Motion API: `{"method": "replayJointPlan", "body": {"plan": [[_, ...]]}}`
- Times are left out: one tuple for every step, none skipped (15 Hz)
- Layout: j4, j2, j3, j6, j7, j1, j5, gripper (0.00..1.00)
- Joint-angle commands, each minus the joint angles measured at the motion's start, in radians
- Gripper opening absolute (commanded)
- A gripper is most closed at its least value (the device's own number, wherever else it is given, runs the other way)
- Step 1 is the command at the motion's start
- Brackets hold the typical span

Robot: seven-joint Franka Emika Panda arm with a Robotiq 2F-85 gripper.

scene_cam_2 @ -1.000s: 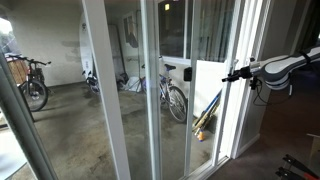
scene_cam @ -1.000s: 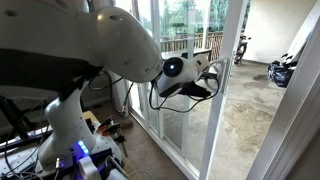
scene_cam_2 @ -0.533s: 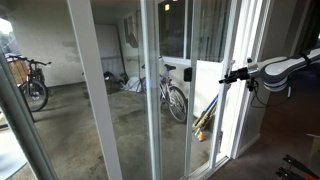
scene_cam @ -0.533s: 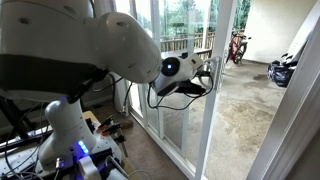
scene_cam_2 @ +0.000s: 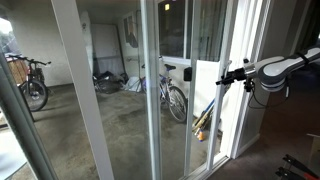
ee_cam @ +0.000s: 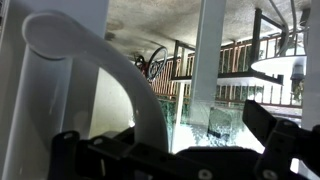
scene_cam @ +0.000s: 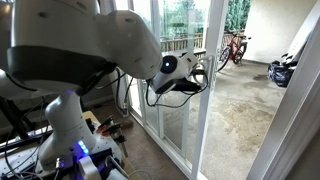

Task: Open the sliding door

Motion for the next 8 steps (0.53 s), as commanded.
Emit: {"method": "replayJointPlan", "body": {"plan": [[0.006,0.086,0.009,-0.002,-0.007,0.104,0.050,1.00],[0.007,0.095,0.009,-0.002,-0.005,0.109,0.055,1.00],[0.013,0.103,0.011,-0.002,-0.002,0.111,0.062,1.00],[0.025,0.103,0.018,-0.001,-0.003,0.104,0.063,1.00],[0.057,0.080,0.037,0.000,-0.009,0.079,0.051,1.00],[0.066,0.056,0.065,0.002,-0.080,0.060,0.104,1.00],[0.087,0.016,0.095,0.000,-0.103,0.031,0.115,1.00],[0.085,0.013,0.104,0.001,-0.116,0.026,0.132,1.00]]}}
